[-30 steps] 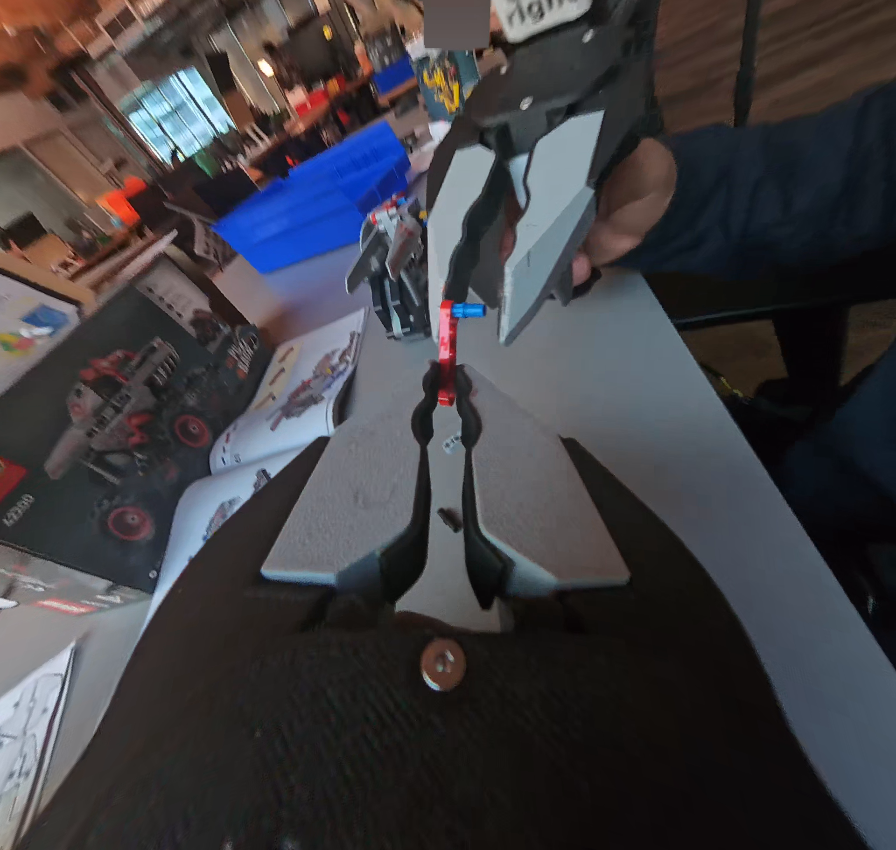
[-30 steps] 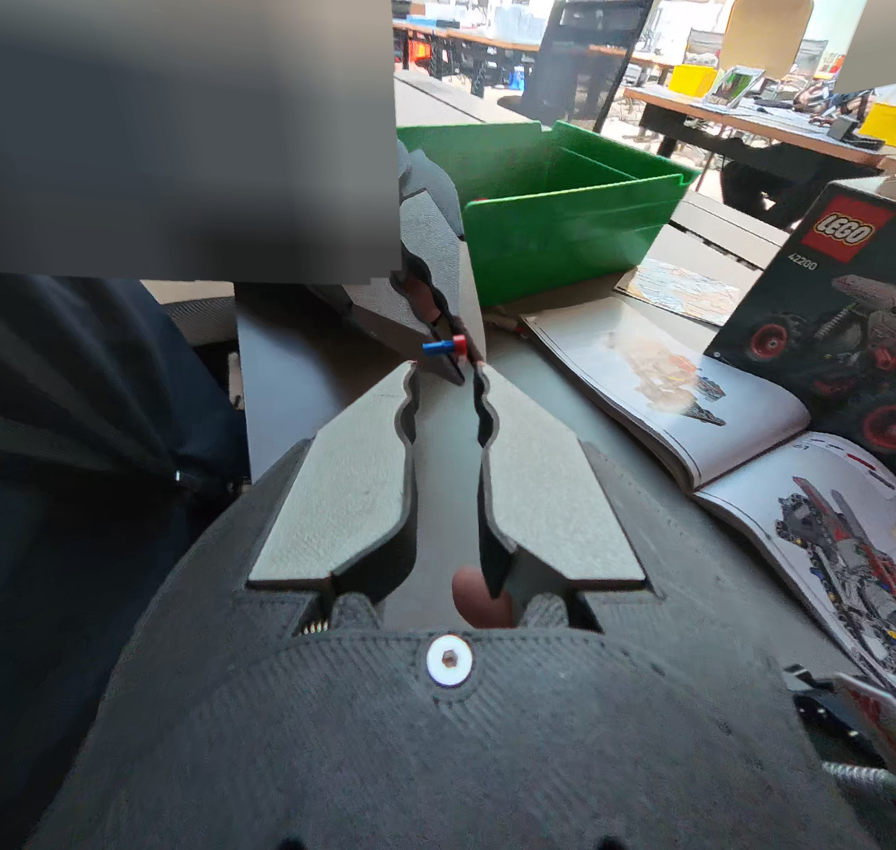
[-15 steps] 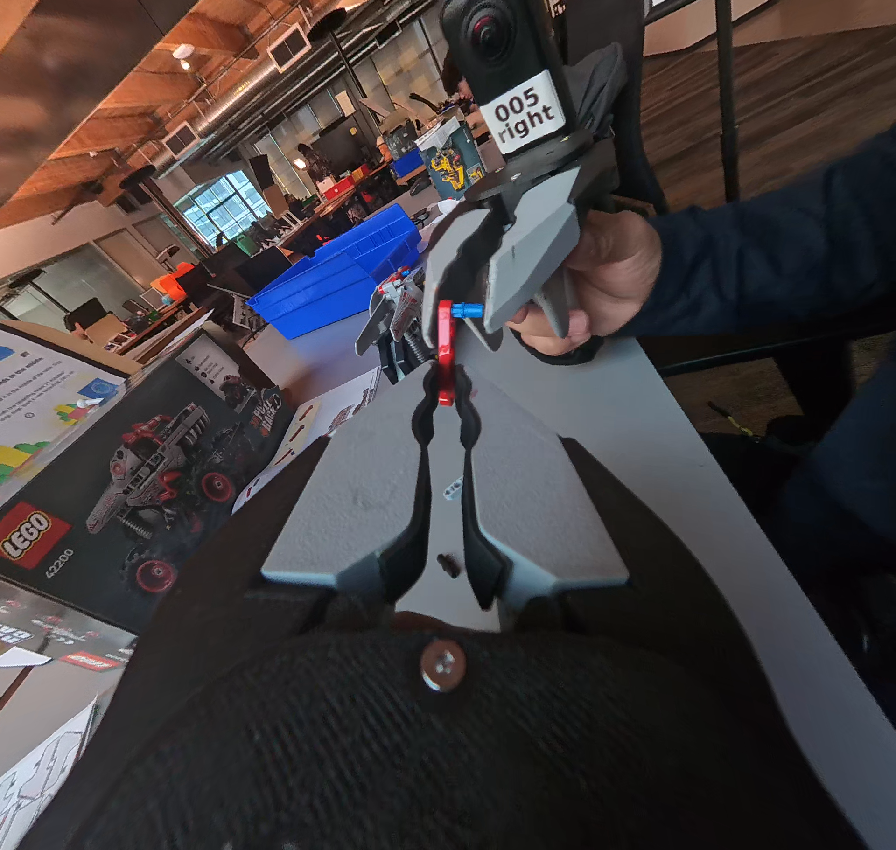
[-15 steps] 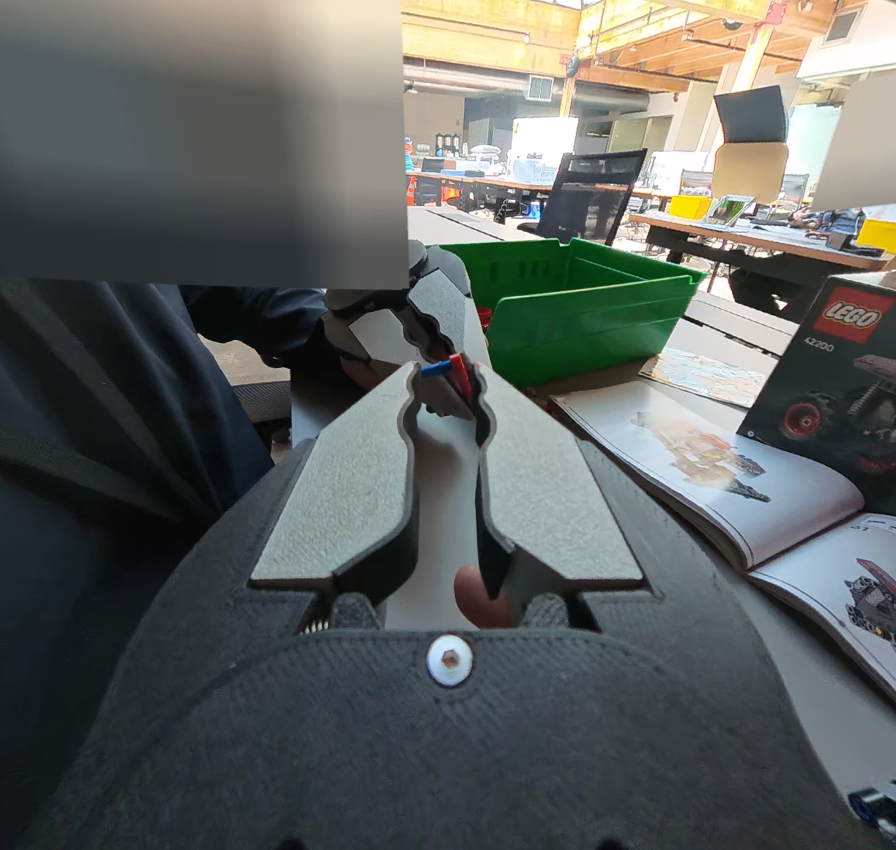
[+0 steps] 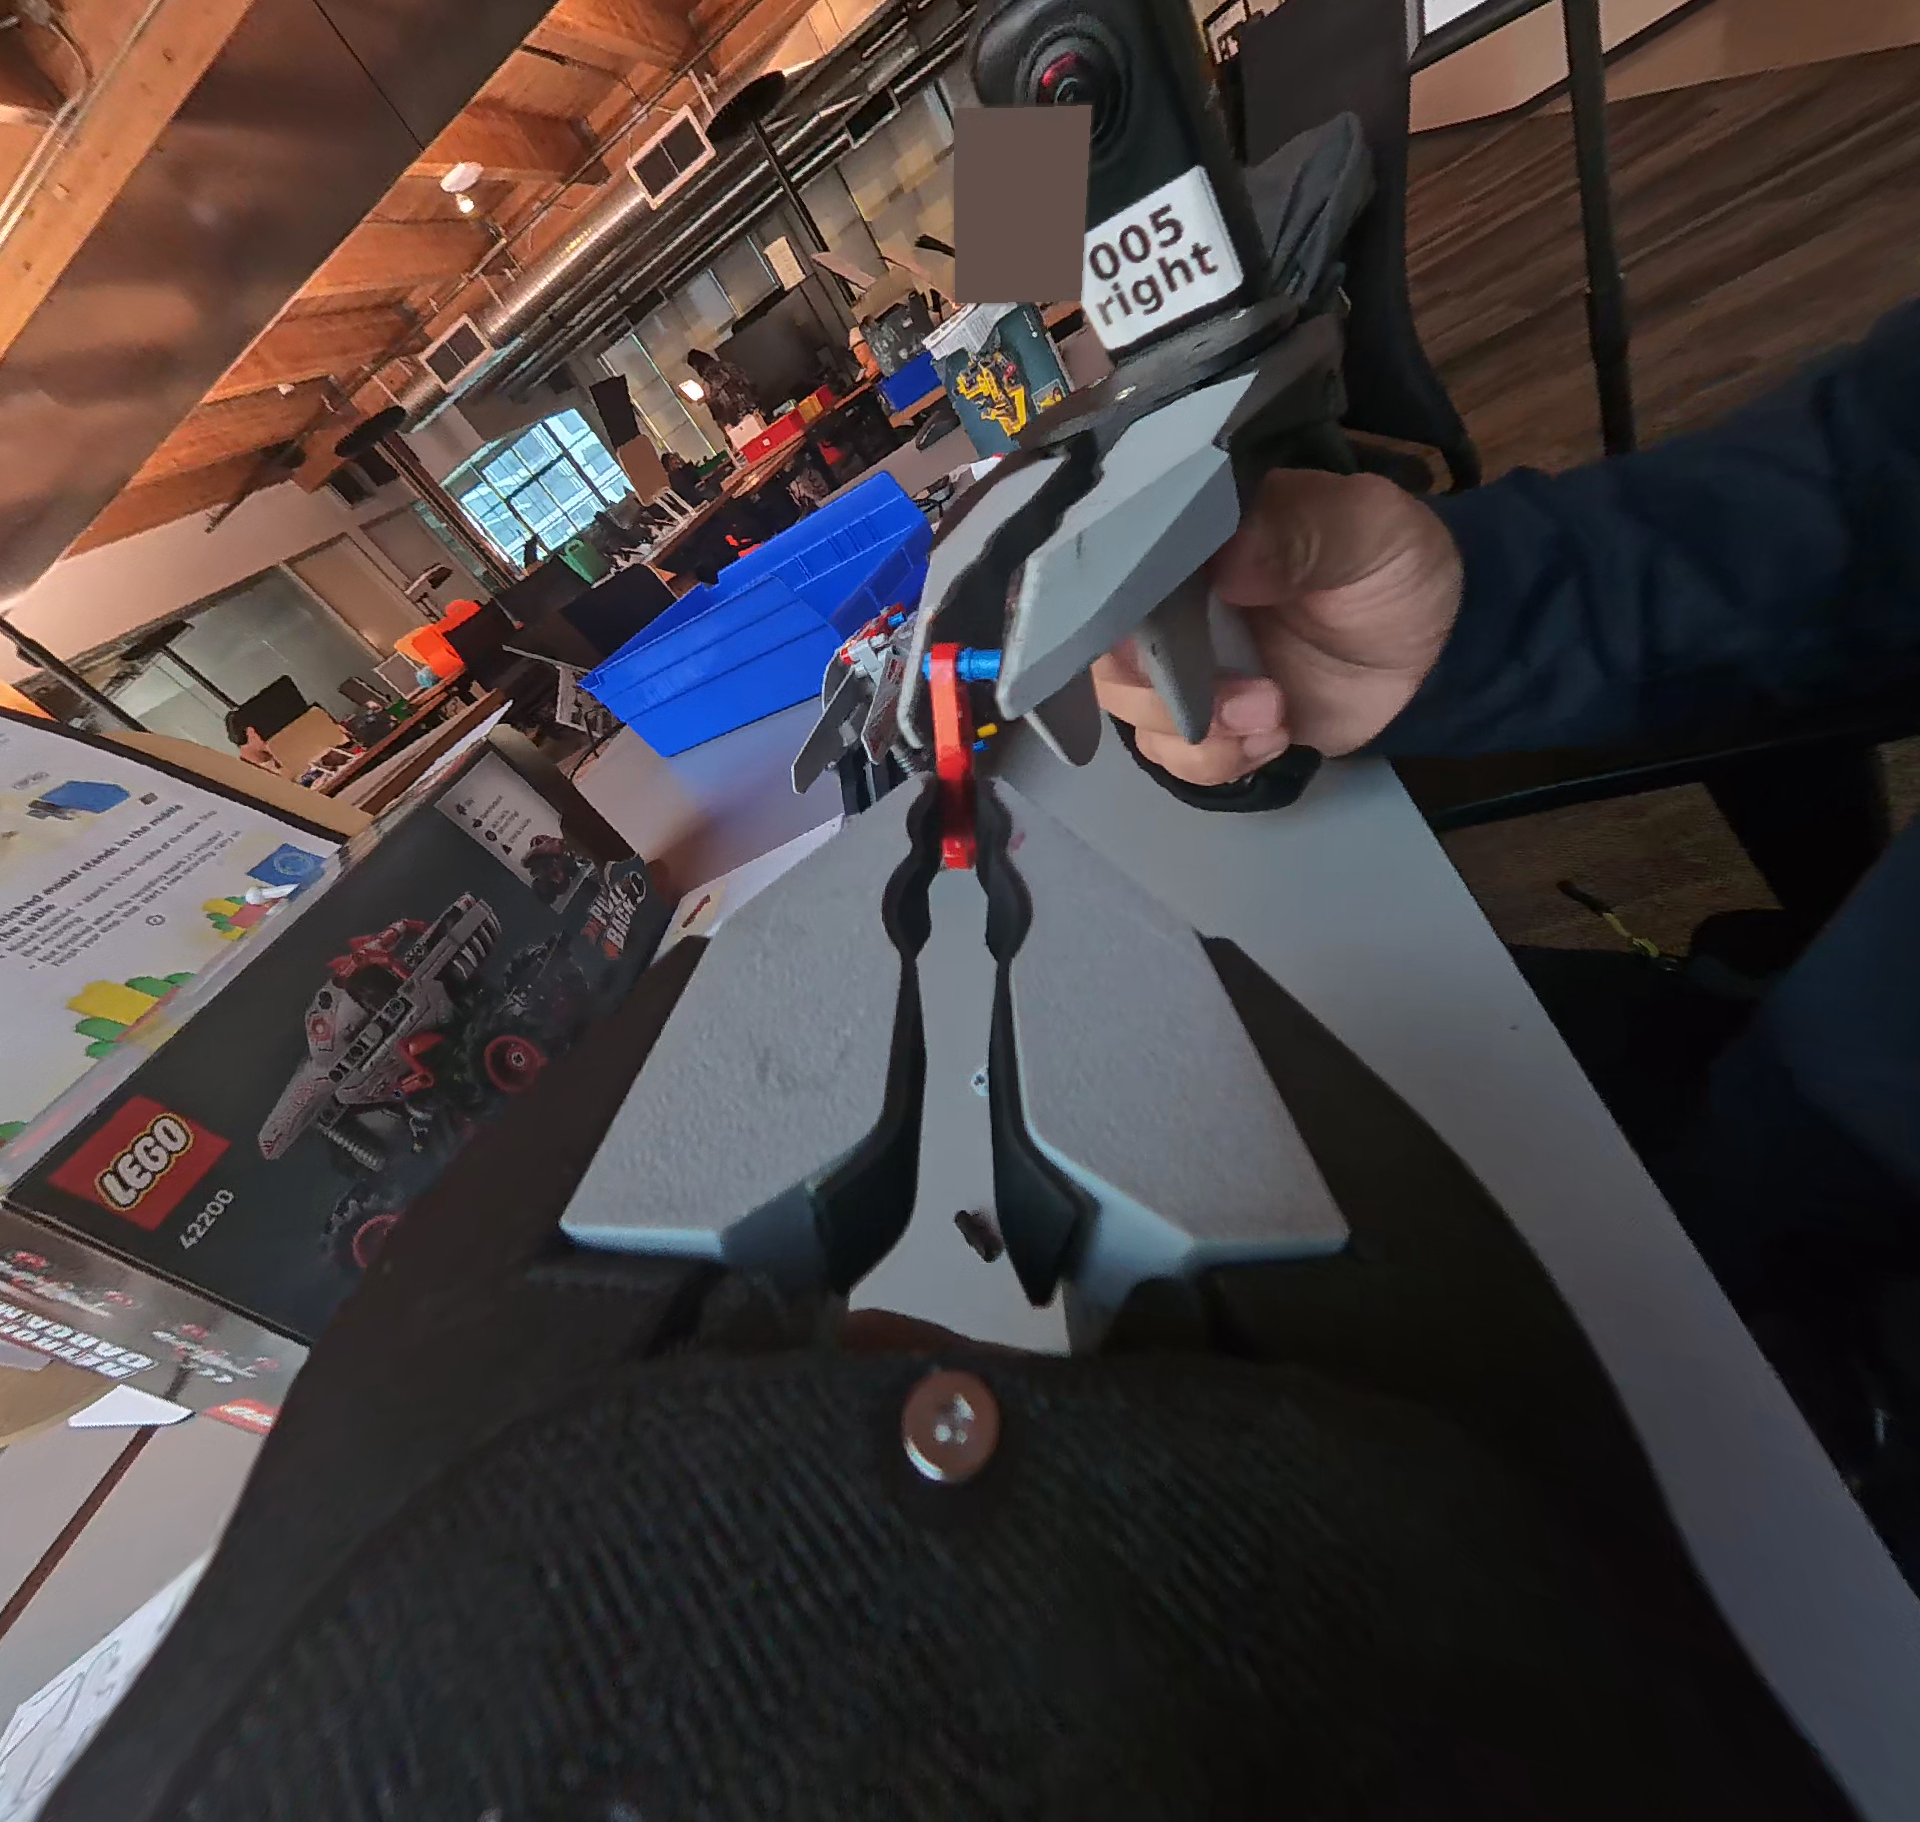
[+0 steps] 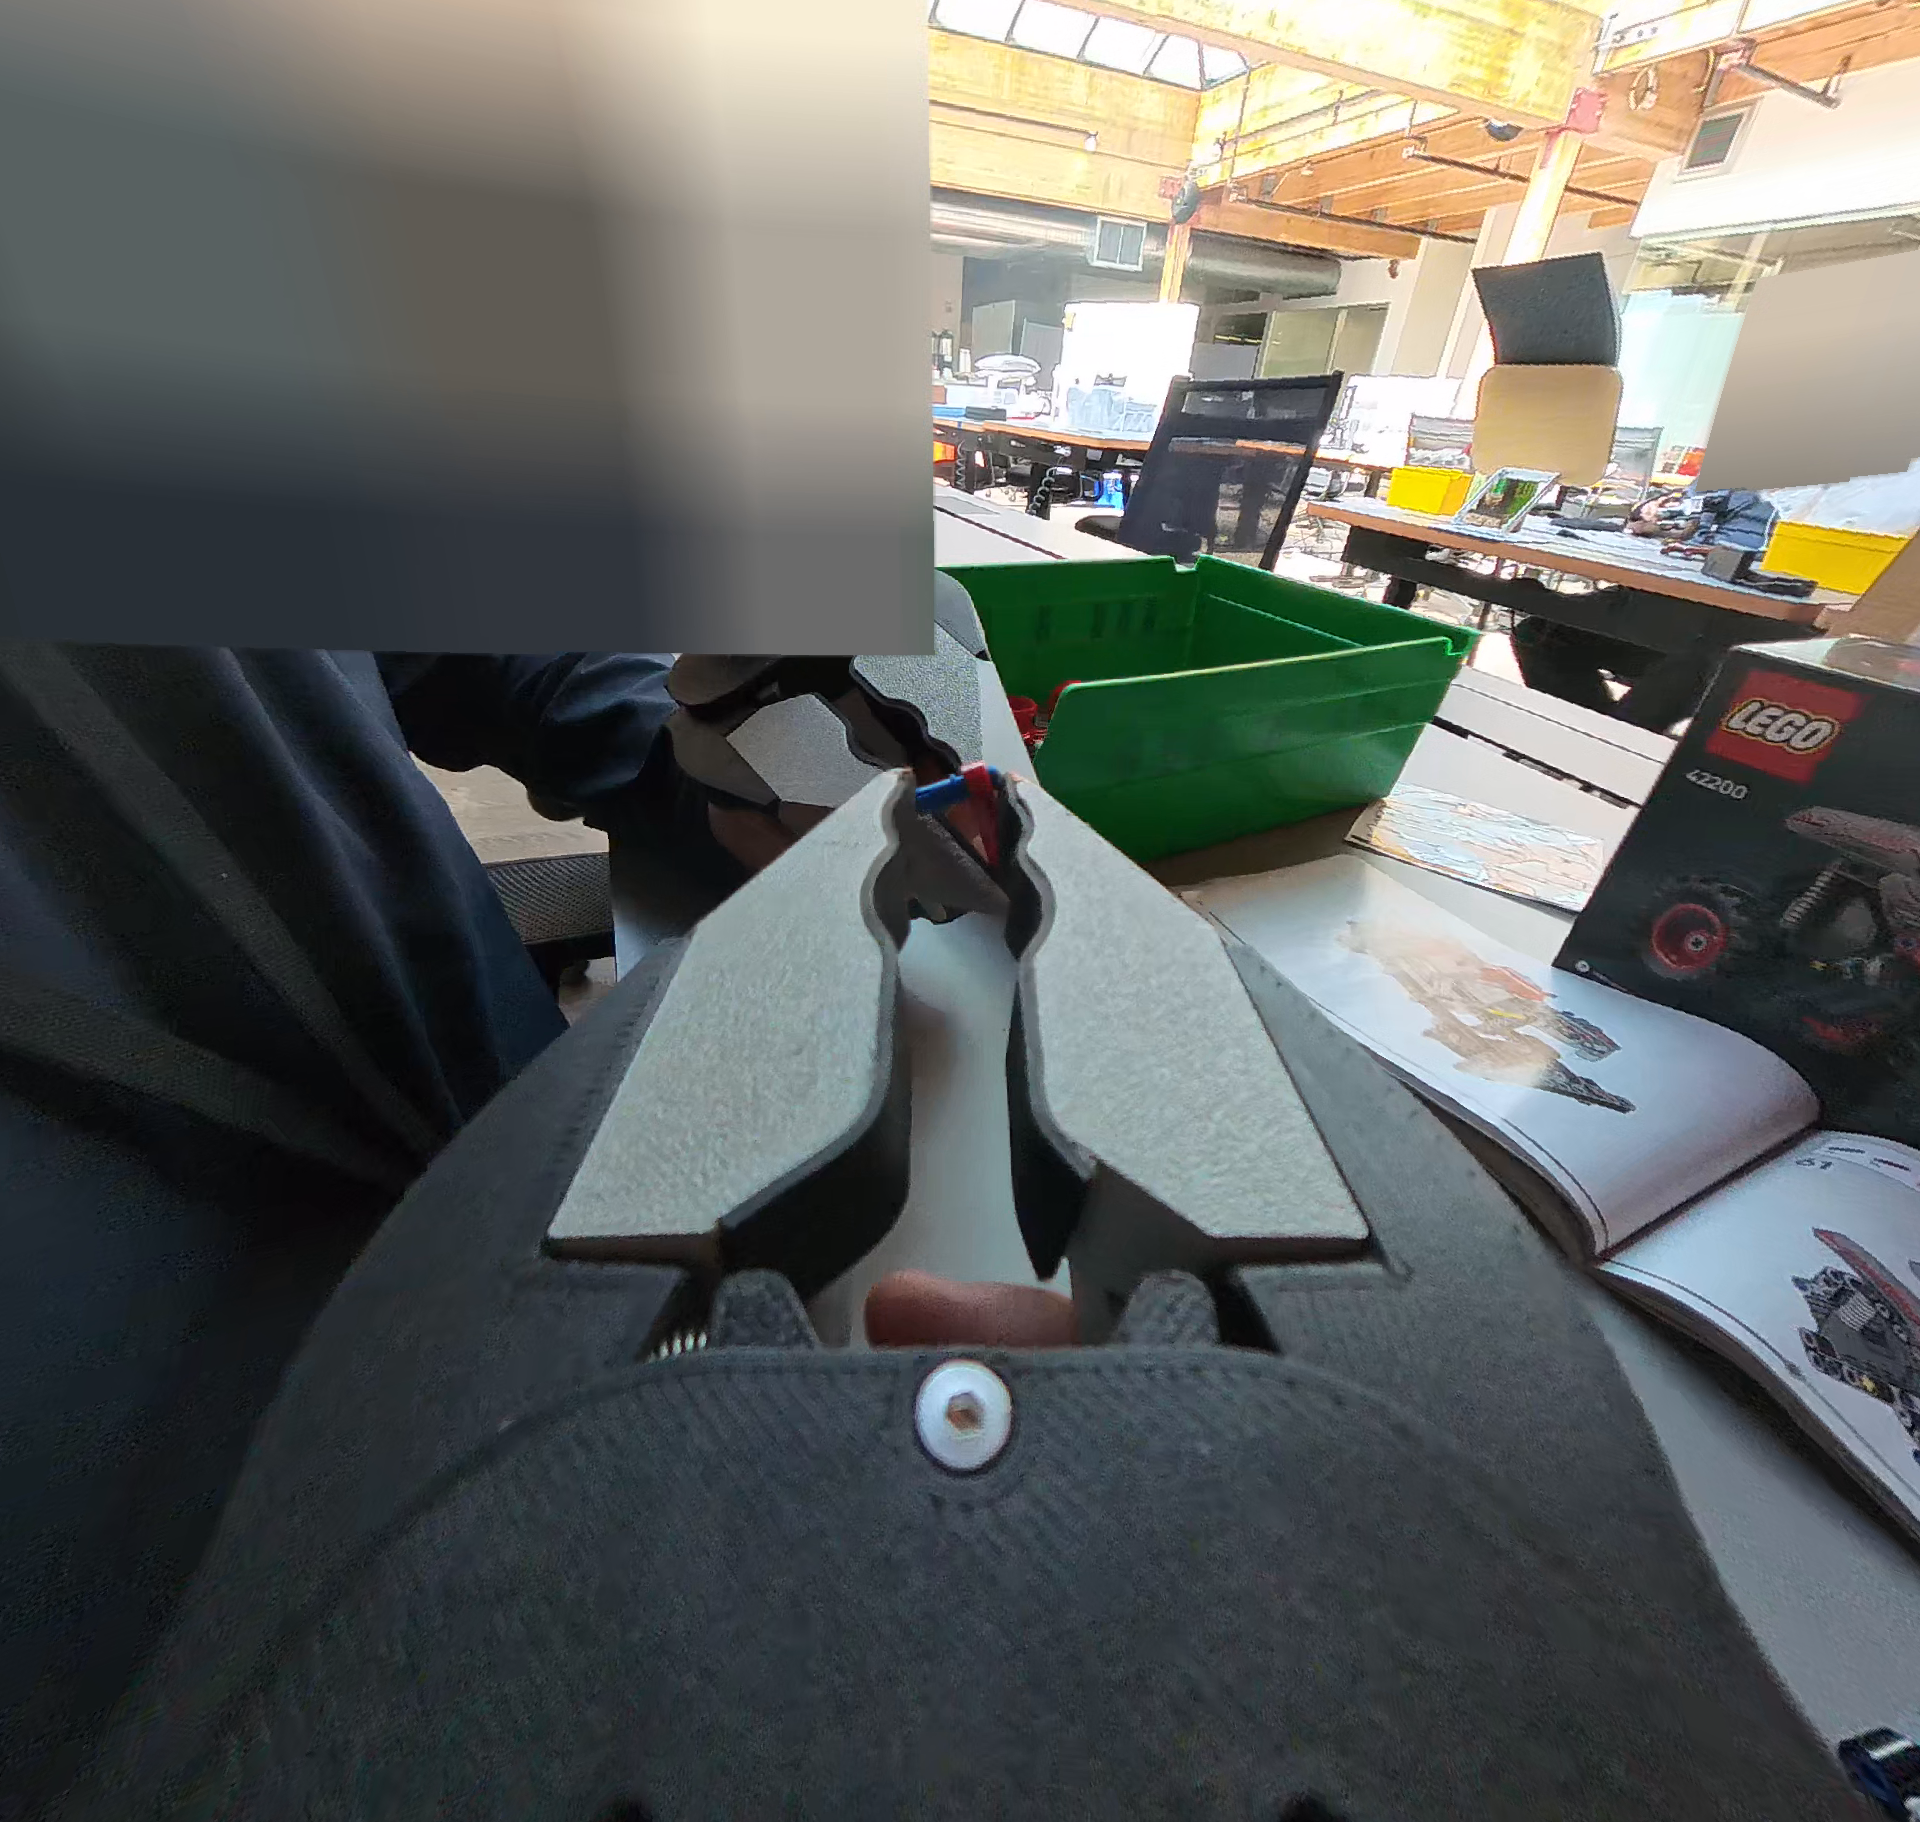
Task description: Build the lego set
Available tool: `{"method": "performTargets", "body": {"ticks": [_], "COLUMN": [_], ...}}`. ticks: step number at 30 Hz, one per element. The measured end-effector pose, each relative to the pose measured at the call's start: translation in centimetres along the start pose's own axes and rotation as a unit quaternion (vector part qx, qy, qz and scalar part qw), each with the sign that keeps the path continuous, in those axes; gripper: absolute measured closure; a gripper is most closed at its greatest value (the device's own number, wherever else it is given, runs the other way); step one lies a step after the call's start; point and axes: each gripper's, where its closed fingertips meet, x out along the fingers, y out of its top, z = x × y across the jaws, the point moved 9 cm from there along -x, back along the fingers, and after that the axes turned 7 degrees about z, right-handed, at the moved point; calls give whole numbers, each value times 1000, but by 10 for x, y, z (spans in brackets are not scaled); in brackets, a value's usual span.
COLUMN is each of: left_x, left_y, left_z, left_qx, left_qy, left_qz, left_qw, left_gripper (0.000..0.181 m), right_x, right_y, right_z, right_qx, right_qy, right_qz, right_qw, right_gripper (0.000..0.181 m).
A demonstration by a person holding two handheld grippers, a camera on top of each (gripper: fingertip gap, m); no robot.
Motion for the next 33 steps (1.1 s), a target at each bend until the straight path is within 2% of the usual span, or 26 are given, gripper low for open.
{"method": "performTargets", "body": {"ticks": [8, 14, 18, 28, 33], "left_x": [0, -2, -3, -1, -1], "left_y": [4, 8, 11, 8, 8], "left_z": [4, 3, 7, 10, 12], "left_qx": [25, 27, 60, 58, 71], "left_qy": [1, 13, 19, -11, -17], "left_qz": [7, 21, 24, 9, 8], "left_qw": [1000, 999, 998, 998, 997], "left_gripper": [179, 180, 181, 179, 178], "right_x": [-1, -2, -4, -6, -7], "right_y": [2, 2, -1, 1, 0], "right_z": [-6, -3, -3, -9, -11], "right_qx": [-9, 21, 41, -26, -30], "right_qy": [-6, 16, 32, 2, -2], "right_qz": [-2, 42, 62, 16, 12], "right_qw": [1000, 999, 997, 1000, 999], "right_gripper": [170, 168, 168, 172, 172]}}
